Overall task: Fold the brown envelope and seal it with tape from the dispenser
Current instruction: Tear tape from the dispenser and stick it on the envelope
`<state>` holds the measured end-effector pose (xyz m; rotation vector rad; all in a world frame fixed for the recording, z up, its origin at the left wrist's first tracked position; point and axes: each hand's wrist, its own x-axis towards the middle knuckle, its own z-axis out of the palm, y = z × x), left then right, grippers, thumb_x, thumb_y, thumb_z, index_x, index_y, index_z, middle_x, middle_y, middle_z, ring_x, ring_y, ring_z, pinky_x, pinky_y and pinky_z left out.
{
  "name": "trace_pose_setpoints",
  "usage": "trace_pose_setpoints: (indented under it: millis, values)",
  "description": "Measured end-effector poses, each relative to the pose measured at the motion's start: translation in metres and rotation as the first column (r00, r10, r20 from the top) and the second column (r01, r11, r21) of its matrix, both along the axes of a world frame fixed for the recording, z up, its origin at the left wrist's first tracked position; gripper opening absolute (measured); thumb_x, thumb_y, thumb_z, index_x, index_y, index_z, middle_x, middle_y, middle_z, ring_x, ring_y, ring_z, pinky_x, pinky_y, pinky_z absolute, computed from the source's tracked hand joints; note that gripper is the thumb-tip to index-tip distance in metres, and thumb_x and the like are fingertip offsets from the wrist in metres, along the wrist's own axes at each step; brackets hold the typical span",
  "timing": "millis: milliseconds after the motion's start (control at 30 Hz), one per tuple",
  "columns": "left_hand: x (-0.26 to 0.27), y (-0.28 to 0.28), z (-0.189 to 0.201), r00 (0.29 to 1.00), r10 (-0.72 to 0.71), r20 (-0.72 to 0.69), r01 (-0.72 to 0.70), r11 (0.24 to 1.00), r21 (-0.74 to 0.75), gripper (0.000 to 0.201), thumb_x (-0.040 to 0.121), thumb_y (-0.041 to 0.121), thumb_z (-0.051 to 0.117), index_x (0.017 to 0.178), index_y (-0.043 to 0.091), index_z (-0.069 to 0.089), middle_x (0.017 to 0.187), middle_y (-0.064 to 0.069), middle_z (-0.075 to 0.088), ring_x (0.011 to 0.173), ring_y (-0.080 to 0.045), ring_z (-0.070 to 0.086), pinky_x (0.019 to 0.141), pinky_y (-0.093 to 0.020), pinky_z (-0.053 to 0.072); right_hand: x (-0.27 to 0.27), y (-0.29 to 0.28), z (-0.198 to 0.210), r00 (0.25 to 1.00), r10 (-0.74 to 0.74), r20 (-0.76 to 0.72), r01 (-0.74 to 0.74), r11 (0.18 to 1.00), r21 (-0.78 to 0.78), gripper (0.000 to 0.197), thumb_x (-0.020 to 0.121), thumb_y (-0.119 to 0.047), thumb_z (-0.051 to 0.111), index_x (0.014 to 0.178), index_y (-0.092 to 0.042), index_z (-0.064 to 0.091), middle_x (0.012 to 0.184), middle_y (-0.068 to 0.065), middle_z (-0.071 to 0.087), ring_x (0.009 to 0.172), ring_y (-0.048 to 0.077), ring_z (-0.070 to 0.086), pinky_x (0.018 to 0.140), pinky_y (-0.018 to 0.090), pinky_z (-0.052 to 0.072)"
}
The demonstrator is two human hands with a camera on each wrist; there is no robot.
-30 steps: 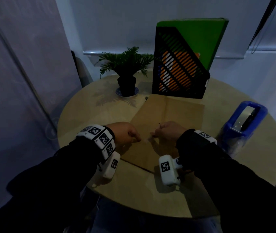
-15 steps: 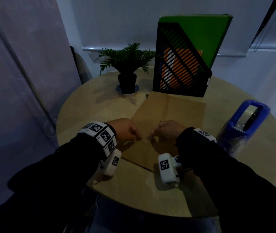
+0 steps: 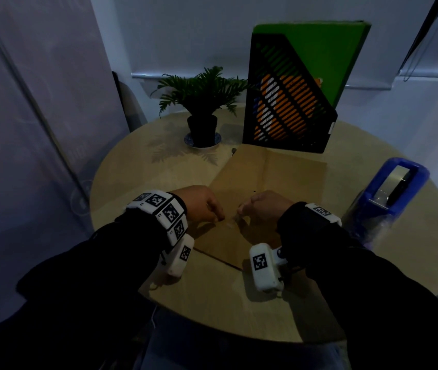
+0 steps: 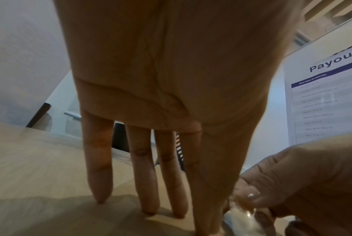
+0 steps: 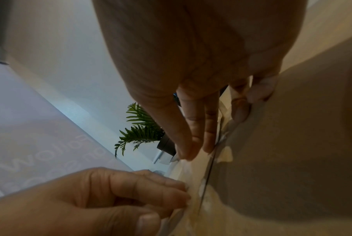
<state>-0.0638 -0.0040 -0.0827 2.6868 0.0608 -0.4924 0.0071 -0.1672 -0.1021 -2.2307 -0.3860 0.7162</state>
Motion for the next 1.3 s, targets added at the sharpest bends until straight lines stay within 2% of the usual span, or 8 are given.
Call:
trace_pose_setpoints:
  millis: [100,367,533,633,767,967,1133,1300]
  values:
    - [0.001,0.0,0.0,1.0,0.013,-0.007,-0.013,1.0,-0.004,0.026,0.089,0.015,0.063,0.114,0.017,0.07,0.124,0.002,0.063,0.104,-0.009,0.055,0.098,-0.024,0.04,0.0,0.0,-0.001,1.0,0.003,0.008,-0.002,1.0,-0.003,0.034,0.089,-0.019,0.063,0.114,0.004,0.066,0.124,0.019,0.063,0.105,0.029,0.06,0.095,0.038,0.049]
    - [0.009,0.002,-0.005,1.0,0.017,-0.014,-0.017,0.999,0.029,0.023,0.087,0.021,0.066,0.109,0.02,0.073,0.12,0.003,0.068,0.111,-0.013,0.06,0.101,-0.032,0.044,-0.002,0.001,-0.004,1.0,-0.027,-0.004,0.027,1.0,-0.006,0.032,0.087,-0.02,0.064,0.115,-0.004,0.067,0.124,0.017,0.065,0.119,0.032,0.059,0.092,0.033,0.049]
    - [0.014,0.001,-0.008,0.999,0.037,0.003,-0.037,0.998,0.052,0.019,0.085,0.024,0.069,0.103,0.022,0.075,0.112,0.005,0.071,0.104,-0.013,0.063,0.098,-0.034,0.047,-0.007,-0.001,0.0,0.999,-0.033,0.008,0.033,0.999,0.014,0.001,0.087,-0.017,0.063,0.087,-0.017,0.063,0.123,0.017,0.065,0.118,0.032,0.06,0.091,0.032,0.049]
    - [0.016,0.0,-0.009,0.998,0.056,0.009,-0.057,0.997,0.051,0.017,0.083,0.024,0.071,0.099,0.022,0.077,0.108,0.004,0.072,0.102,-0.013,0.064,0.097,-0.037,0.049,-0.008,-0.002,0.0,1.0,-0.02,0.023,0.019,0.999,0.05,0.022,0.088,-0.012,0.063,0.066,-0.014,0.063,0.121,0.015,0.066,0.116,0.027,0.06,0.096,0.035,0.048]
    - [0.016,-0.002,-0.009,0.996,0.083,0.017,-0.084,0.995,0.056,0.015,0.082,0.024,0.072,0.095,0.021,0.077,0.104,0.004,0.073,0.099,-0.014,0.065,0.095,-0.036,0.05,-0.007,-0.003,-0.004,0.999,-0.015,0.047,0.012,0.998,0.056,0.028,0.086,-0.012,0.065,0.059,-0.017,0.063,0.117,0.011,0.069,0.113,0.023,0.061,0.097,0.034,0.048]
    - [0.015,-0.008,-0.007,0.99,0.139,0.02,-0.14,0.988,0.066,0.011,0.08,0.027,0.074,0.089,0.022,0.079,0.096,0.005,0.075,0.093,-0.015,0.067,0.09,-0.037,0.054,-0.005,-0.002,-0.009,0.998,-0.027,0.051,0.023,0.997,0.07,0.028,0.086,-0.011,0.064,0.058,-0.017,0.064,0.115,0.008,0.069,0.11,0.024,0.062,0.099,0.04,0.051]
    - [0.015,-0.015,-0.002,0.987,0.158,0.011,-0.158,0.982,0.105,0.018,0.076,0.032,0.077,0.088,0.018,0.079,0.094,0.003,0.075,0.093,-0.017,0.068,0.085,-0.035,0.055,-0.004,-0.001,-0.009,0.998,-0.023,0.056,0.02,0.999,0.05,0.013,0.087,-0.013,0.063,0.086,-0.006,0.075,0.116,0.007,0.069,0.11,0.023,0.062,0.097,0.036,0.05]
    - [0.015,-0.023,0.002,0.982,0.187,0.0,-0.184,0.968,0.168,0.037,0.072,0.043,0.078,0.091,0.011,0.077,0.096,-0.006,0.074,0.088,-0.022,0.068,0.072,-0.032,0.051,-0.004,-0.001,-0.009,0.997,0.006,0.075,-0.008,1.0,0.028,0.018,0.088,-0.013,0.061,0.074,-0.011,0.071,0.117,0.008,0.069,0.101,0.022,0.063,0.088,0.033,0.051]
